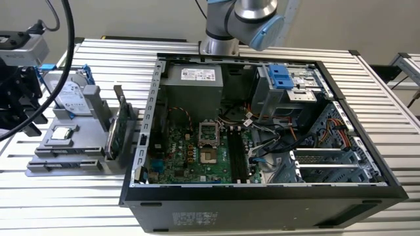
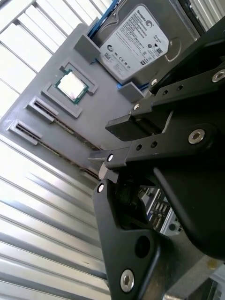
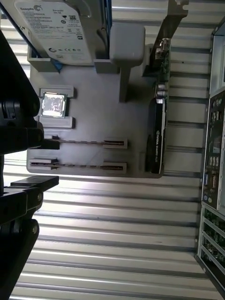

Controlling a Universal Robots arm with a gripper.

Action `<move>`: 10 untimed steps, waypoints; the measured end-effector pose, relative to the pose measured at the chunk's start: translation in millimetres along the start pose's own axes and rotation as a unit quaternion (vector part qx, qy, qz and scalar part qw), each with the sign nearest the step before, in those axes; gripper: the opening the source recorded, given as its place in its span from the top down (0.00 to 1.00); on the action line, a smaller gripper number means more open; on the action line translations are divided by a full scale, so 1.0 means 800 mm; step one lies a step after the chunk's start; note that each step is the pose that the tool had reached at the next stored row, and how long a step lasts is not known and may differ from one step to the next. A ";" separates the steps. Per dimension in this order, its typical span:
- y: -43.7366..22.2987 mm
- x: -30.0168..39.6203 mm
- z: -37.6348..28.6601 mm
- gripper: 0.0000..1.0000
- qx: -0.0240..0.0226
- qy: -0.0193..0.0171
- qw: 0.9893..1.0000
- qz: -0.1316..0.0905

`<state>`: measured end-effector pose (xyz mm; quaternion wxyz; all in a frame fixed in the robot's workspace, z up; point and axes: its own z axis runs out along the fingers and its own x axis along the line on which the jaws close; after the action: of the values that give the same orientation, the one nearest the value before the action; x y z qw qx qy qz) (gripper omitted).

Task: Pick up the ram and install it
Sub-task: 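Pick up the ram and move it above insertion slot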

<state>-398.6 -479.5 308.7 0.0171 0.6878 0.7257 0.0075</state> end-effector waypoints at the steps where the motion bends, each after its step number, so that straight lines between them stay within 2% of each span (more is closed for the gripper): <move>1: -0.0001 0.0000 0.0015 0.00 0.000 0.000 1.000 0.000; 10: -0.0006 -0.0022 0.0135 0.00 0.000 0.000 1.000 0.000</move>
<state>-398.5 -481.4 297.9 0.0171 0.6877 0.7257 0.0075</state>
